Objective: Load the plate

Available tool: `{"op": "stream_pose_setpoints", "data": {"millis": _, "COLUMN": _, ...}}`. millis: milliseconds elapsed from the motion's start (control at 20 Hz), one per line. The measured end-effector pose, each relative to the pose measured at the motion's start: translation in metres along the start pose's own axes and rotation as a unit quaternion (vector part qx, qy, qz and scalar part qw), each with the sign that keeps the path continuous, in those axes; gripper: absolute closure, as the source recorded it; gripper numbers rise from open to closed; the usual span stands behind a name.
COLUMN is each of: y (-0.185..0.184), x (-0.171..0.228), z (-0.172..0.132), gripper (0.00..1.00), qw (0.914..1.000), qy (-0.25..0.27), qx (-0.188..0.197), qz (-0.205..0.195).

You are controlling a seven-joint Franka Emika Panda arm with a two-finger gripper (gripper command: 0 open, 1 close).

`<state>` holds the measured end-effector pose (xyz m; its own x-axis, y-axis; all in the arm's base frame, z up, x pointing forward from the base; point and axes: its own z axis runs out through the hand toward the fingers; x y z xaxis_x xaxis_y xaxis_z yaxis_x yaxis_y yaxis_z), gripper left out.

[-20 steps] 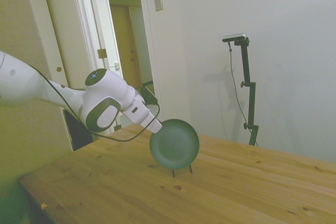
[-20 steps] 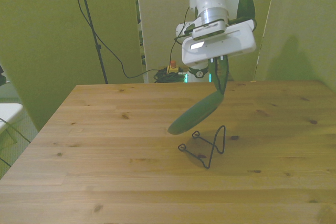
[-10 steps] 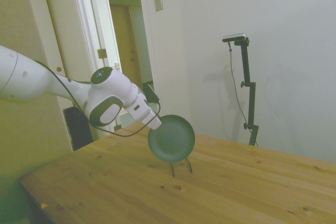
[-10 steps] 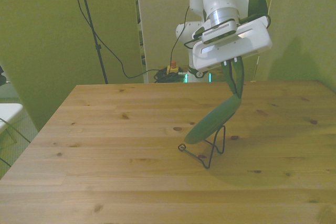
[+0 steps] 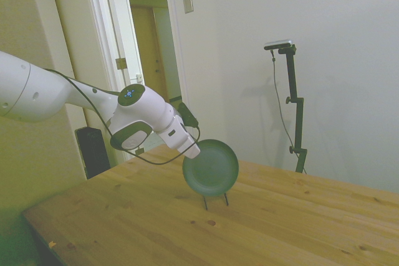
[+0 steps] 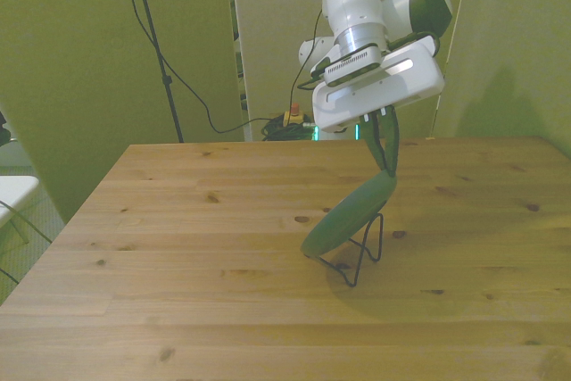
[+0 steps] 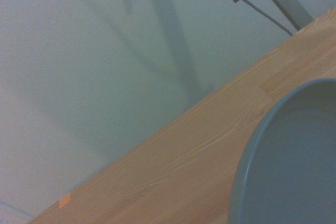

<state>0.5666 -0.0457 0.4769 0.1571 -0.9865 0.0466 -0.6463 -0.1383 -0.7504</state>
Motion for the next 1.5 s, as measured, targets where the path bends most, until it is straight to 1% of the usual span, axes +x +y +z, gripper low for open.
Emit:
{"op": "stream_pose_setpoints", "data": {"millis": 300, "y": 0.004, "x": 0.003, "z": 0.003, "gripper": 1.00, "qw": 1.0000, "qy": -0.001, "qx": -0.001, "qz": -0.003}}
{"op": "stream_pose_setpoints", "data": {"millis": 350, "y": 0.004, "x": 0.004, "z": 0.003, "gripper": 0.00, "qw": 1.0000, "qy": -0.001, "qx": -0.002, "qz": -0.003}}
{"op": "stream_pose_setpoints", "data": {"millis": 1000, "y": 0.008, "x": 0.008, "z": 0.005, "gripper": 0.00, "qw": 0.9999, "qy": -0.003, "qx": -0.008, "qz": -0.010}}
{"op": "stream_pose_setpoints", "data": {"millis": 1250, "y": 0.004, "x": 0.007, "z": -0.001, "gripper": 0.00, "qw": 0.9998, "qy": -0.004, "qx": -0.008, "qz": -0.018}}
{"op": "stream_pose_setpoints", "data": {"millis": 1300, "y": 0.004, "x": 0.008, "z": -0.004, "gripper": 0.00, "qw": 0.9996, "qy": -0.004, "qx": -0.014, "qz": -0.023}}
{"op": "stream_pose_setpoints", "data": {"millis": 1400, "y": 0.003, "x": 0.012, "z": -0.016, "gripper": 0.00, "qw": 0.9986, "qy": -0.011, "qx": -0.043, "qz": -0.029}}
{"op": "stream_pose_setpoints", "data": {"millis": 1500, "y": -0.003, "x": 0.017, "z": -0.039, "gripper": 0.00, "qw": 0.9963, "qy": -0.021, "qx": -0.078, "qz": -0.028}}
